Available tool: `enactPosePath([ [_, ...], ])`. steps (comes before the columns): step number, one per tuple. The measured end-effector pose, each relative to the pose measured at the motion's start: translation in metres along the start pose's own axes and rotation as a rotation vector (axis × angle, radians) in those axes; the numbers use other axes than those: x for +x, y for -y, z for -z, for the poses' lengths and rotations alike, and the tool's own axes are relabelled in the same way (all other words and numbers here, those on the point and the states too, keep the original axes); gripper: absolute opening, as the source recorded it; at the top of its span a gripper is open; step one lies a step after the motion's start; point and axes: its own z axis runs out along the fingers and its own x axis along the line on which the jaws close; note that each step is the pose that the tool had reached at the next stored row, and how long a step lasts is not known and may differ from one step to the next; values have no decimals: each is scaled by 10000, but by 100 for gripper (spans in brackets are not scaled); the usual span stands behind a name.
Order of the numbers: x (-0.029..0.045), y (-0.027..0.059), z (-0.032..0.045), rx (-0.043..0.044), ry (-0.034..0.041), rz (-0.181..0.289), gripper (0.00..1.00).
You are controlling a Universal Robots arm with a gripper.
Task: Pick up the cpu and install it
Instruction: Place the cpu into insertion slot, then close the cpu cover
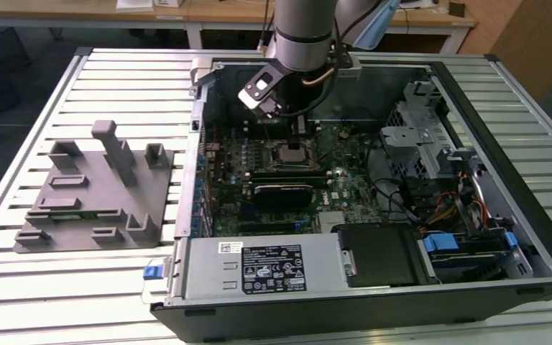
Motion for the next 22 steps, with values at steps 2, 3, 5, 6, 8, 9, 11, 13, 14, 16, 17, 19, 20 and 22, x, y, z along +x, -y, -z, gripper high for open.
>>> enactPosePath([
  [2,-1,0,20,7,0,-1,17],
  [3,-1,-1,29,9,-1,-1,11],
  [5,-1,-1,45,15,-1,-1,11],
  [6,-1,-2,51,17,-1,0,11],
  [8,-1,-2,61,19,-2,0,11],
  [9,-1,-3,61,18,1,0,11],
  [11,-2,-3,63,20,13,2,11],
  [13,-2,-2,68,21,16,0,11],
  [14,-2,-2,70,20,16,0,11],
  [16,-2,-3,81,21,16,0,11],
  [17,-2,-3,87,22,16,0,11],
  [19,-3,-3,101,24,16,0,11],
  [20,-3,-3,111,24,16,0,11],
  [22,-3,-4,134,25,15,0,11],
])
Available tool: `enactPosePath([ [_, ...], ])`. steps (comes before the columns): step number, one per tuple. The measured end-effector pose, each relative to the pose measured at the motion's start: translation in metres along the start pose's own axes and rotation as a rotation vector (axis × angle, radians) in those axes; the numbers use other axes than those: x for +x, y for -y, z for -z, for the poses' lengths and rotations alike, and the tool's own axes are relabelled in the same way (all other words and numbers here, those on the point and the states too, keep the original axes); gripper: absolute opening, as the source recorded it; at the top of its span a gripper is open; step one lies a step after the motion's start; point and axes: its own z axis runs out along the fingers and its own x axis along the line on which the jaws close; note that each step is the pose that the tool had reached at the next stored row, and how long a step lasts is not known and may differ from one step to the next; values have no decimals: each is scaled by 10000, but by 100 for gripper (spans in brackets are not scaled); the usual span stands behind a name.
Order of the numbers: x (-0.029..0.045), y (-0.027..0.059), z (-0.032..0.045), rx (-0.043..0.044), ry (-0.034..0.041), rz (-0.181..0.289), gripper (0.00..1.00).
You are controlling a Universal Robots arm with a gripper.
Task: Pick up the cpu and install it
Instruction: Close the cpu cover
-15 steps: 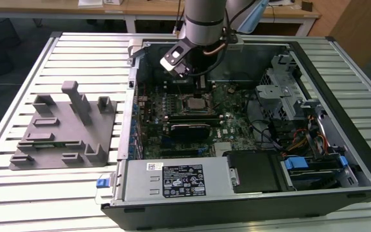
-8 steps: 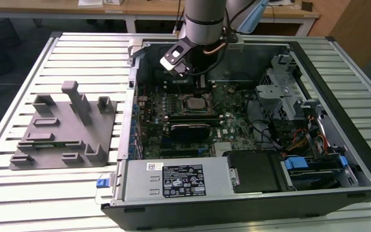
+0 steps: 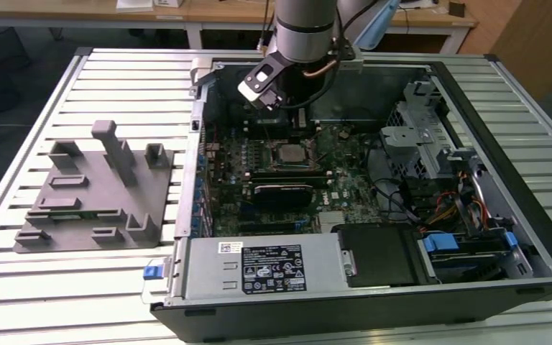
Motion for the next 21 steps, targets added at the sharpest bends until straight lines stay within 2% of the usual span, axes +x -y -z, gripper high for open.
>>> enactPosePath([
  [11,-2,-2,85,3,0,-1,11],
  [16,-3,-1,113,3,-55,-1,11],
  [21,-4,0,132,3,-58,-1,11],
])
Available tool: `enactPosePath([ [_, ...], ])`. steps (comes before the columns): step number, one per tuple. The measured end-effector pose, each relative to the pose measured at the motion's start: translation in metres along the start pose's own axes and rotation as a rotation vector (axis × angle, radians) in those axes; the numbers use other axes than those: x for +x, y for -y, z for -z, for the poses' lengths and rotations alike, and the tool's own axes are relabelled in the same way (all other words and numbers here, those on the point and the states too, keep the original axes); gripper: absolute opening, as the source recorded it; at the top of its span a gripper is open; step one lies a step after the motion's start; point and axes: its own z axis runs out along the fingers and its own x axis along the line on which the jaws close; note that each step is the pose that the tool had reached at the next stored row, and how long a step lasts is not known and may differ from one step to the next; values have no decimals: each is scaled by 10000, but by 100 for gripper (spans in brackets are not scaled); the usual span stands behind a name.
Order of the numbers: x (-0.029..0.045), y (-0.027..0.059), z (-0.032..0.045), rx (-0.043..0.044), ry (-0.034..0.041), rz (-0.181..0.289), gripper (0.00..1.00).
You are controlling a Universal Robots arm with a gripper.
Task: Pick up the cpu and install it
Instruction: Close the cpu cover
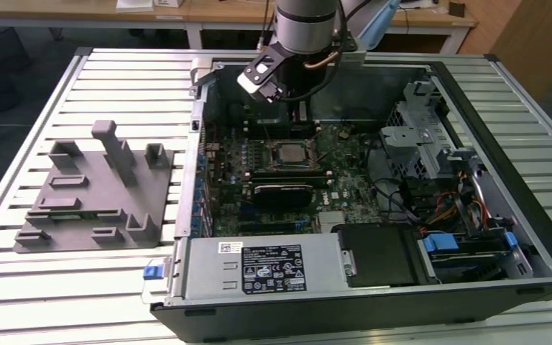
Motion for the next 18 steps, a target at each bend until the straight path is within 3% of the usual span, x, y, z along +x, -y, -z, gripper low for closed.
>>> enactPosePath([
  [18,-1,-1,61,0,0,0,11],
])
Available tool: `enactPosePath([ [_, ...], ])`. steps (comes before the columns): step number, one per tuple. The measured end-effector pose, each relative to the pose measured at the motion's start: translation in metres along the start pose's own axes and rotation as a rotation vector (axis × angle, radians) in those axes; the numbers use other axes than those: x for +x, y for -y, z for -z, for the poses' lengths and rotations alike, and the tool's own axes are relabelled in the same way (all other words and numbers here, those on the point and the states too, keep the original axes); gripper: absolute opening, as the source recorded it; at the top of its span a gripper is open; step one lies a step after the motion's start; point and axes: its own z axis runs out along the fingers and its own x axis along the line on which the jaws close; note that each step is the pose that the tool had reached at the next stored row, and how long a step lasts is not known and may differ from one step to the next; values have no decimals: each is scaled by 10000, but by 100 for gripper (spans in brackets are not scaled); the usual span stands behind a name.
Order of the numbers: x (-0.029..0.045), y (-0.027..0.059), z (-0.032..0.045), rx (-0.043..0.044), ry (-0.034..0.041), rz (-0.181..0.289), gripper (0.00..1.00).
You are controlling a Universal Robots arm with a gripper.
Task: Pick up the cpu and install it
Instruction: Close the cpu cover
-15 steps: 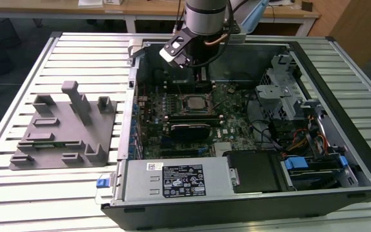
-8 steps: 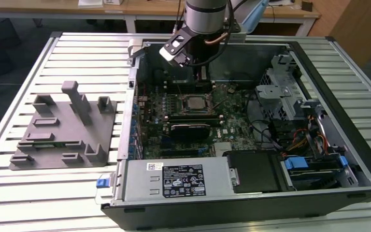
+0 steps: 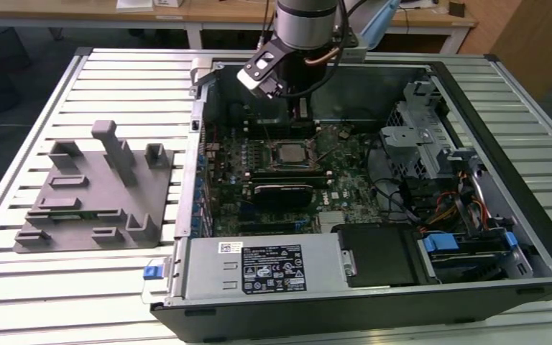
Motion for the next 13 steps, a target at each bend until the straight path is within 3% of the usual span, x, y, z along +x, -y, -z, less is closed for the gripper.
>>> enactPosePath([
  [13,-7,-3,111,-2,-3,0,11],
])
